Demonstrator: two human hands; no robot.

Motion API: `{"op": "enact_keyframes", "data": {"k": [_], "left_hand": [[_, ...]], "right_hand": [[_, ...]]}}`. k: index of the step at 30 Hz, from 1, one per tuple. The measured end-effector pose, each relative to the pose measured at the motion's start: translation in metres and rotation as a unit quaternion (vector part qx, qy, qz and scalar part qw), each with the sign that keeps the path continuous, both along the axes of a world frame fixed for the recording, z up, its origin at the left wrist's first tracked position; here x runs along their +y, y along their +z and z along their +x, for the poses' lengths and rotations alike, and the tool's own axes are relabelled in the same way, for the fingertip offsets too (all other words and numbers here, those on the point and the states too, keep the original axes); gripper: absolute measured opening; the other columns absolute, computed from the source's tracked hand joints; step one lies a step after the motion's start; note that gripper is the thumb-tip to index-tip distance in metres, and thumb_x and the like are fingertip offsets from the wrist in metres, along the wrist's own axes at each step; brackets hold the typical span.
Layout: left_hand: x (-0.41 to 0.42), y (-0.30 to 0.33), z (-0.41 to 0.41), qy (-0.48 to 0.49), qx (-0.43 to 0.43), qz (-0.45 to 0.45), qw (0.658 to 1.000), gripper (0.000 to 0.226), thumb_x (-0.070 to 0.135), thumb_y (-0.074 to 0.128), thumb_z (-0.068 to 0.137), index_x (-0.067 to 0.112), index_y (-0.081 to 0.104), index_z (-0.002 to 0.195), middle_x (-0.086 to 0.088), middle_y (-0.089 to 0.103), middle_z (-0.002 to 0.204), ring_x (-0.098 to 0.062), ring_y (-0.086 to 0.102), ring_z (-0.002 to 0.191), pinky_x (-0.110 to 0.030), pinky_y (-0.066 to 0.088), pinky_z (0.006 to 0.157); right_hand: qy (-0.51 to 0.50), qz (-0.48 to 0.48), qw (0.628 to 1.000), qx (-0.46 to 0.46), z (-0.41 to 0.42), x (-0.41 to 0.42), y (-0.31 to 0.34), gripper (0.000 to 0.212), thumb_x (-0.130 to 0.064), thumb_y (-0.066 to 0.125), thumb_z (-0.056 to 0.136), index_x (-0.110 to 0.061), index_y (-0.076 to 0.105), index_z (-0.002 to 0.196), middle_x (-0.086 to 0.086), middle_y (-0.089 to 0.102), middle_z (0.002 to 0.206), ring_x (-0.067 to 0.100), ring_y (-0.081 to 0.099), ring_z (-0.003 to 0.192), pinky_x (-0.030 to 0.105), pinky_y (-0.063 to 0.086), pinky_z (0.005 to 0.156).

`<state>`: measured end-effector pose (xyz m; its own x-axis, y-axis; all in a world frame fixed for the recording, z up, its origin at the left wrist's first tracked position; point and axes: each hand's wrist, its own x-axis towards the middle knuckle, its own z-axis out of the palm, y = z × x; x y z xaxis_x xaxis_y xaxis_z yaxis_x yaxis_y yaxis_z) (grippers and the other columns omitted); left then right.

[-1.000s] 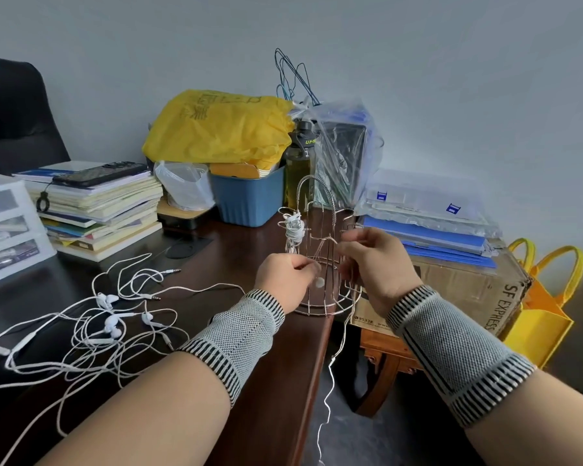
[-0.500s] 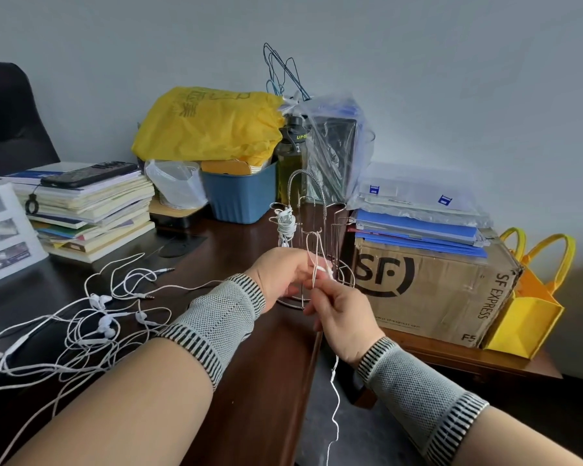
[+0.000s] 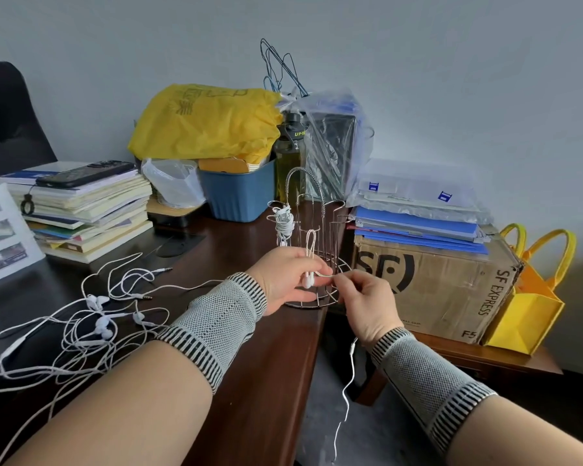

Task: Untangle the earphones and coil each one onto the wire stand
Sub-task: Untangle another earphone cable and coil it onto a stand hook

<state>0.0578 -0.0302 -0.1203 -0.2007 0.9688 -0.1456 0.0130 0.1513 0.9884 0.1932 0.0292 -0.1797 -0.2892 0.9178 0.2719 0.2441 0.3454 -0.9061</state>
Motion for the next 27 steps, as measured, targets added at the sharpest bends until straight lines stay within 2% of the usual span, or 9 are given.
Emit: {"op": "enact_keyframes", "data": {"k": [5, 8, 11, 15, 18, 20, 24, 27], "left_hand": [[0.001, -0.005, 0.001, 0.019, 0.066, 0.037, 0.997, 0.024, 0.002, 0.046, 0.098, 0.015, 0.065, 0.105, 0.004, 0.07, 0.099, -0.005, 0.07, 0.079, -0.023, 0.056, 0.073], [0.0, -0.01, -0.001, 0.025, 0.121, 0.044, 0.991, 0.034, -0.002, 0.043, 0.096, 0.016, 0.06, 0.119, 0.007, 0.069, 0.104, -0.002, 0.069, 0.074, -0.022, 0.054, 0.076], [-0.001, -0.014, -0.003, 0.023, 0.14, 0.05, 0.989, 0.045, -0.014, 0.038, 0.087, 0.017, 0.06, 0.11, 0.004, 0.07, 0.097, -0.002, 0.068, 0.073, -0.027, 0.048, 0.072], [0.002, -0.007, -0.003, 0.077, 0.067, 0.096, 0.99, 0.031, -0.004, 0.049, 0.092, 0.021, 0.063, 0.103, 0.0, 0.071, 0.083, -0.007, 0.067, 0.069, -0.026, 0.047, 0.062], [0.005, -0.007, 0.0, 0.102, 0.022, 0.124, 0.987, 0.024, 0.001, 0.049, 0.094, 0.016, 0.067, 0.096, 0.001, 0.061, 0.064, -0.009, 0.052, 0.052, -0.032, 0.045, 0.064], [0.006, -0.014, 0.001, 0.119, 0.021, 0.127, 0.985, 0.025, 0.001, 0.046, 0.094, 0.013, 0.068, 0.092, 0.005, 0.049, 0.054, -0.007, 0.038, 0.045, -0.037, 0.039, 0.068], [0.009, -0.024, 0.0, 0.157, 0.046, 0.151, 0.975, 0.02, 0.012, 0.05, 0.097, 0.009, 0.067, 0.087, 0.011, 0.039, 0.049, -0.005, 0.031, 0.045, -0.029, 0.035, 0.059], [0.012, -0.027, -0.002, 0.196, 0.059, 0.174, 0.963, 0.012, 0.023, 0.058, 0.094, 0.013, 0.063, 0.093, 0.012, 0.045, 0.054, -0.003, 0.039, 0.046, -0.028, 0.043, 0.06]], "right_hand": [[-0.021, 0.003, 0.998, 0.056, -0.002, 0.005, 0.018, 0.025, -0.018, 0.059, 0.091, -0.009, 0.065, 0.068, -0.015, 0.046, 0.039, 0.001, 0.039, 0.04, 0.024, 0.035, 0.052], [-0.03, -0.02, 0.994, 0.107, -0.003, 0.008, 0.027, 0.026, -0.017, 0.059, 0.091, -0.01, 0.061, 0.065, -0.011, 0.048, 0.045, 0.004, 0.04, 0.043, 0.027, 0.038, 0.052], [-0.012, -0.035, 0.99, 0.133, -0.005, 0.006, 0.036, 0.026, -0.014, 0.058, 0.09, -0.011, 0.057, 0.065, -0.008, 0.049, 0.046, 0.005, 0.041, 0.04, 0.024, 0.038, 0.047], [0.002, -0.028, 0.992, 0.12, -0.007, 0.005, 0.041, 0.024, -0.015, 0.059, 0.09, -0.009, 0.058, 0.067, -0.003, 0.05, 0.05, 0.006, 0.043, 0.043, 0.023, 0.039, 0.048], [0.003, -0.029, 0.992, 0.122, -0.007, 0.005, 0.042, 0.022, -0.014, 0.059, 0.09, -0.005, 0.06, 0.07, -0.003, 0.049, 0.049, 0.004, 0.042, 0.041, 0.021, 0.038, 0.045], [-0.005, -0.03, 0.992, 0.124, -0.005, 0.007, 0.04, 0.022, -0.015, 0.058, 0.091, 0.0, 0.061, 0.075, -0.004, 0.049, 0.049, 0.005, 0.042, 0.04, 0.022, 0.038, 0.045], [-0.054, -0.013, 0.991, 0.125, 0.0, 0.013, 0.04, 0.025, -0.021, 0.058, 0.091, -0.015, 0.059, 0.067, -0.003, 0.052, 0.054, 0.014, 0.045, 0.051, 0.031, 0.04, 0.054], [-0.071, -0.012, 0.989, 0.13, 0.002, 0.017, 0.047, 0.023, -0.022, 0.057, 0.091, -0.014, 0.059, 0.07, -0.001, 0.053, 0.058, 0.016, 0.045, 0.054, 0.032, 0.042, 0.055]]}}
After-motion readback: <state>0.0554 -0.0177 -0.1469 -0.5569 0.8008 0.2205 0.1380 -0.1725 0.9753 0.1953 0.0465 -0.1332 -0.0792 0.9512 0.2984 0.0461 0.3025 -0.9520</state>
